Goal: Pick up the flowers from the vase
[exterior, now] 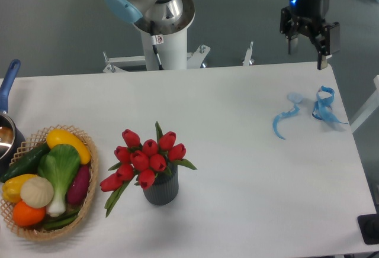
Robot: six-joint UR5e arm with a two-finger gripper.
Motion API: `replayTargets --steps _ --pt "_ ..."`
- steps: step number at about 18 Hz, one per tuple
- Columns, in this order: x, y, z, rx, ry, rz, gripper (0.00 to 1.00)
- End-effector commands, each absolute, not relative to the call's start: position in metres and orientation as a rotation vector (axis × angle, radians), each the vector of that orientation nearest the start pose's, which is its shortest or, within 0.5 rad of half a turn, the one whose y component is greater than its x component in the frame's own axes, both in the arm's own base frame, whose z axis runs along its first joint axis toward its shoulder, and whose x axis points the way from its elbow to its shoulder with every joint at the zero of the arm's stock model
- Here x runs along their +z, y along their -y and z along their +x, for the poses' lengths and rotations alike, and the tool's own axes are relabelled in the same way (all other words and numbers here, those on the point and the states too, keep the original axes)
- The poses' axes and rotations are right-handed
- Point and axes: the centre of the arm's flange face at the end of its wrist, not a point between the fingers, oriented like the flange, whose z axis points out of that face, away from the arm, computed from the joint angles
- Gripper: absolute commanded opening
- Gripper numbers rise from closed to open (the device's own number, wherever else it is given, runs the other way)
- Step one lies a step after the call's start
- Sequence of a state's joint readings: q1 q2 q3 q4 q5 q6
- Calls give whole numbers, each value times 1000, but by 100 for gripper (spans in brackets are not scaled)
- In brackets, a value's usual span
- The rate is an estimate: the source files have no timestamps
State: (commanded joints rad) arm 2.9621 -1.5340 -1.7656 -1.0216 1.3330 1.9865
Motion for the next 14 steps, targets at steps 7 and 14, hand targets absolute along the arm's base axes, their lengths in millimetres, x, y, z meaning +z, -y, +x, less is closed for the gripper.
replayTargets --steps 7,14 --pt "467 -245 -457 586 -911 -2743 100" --pt "432 -274 -433 393 -513 -2742 100"
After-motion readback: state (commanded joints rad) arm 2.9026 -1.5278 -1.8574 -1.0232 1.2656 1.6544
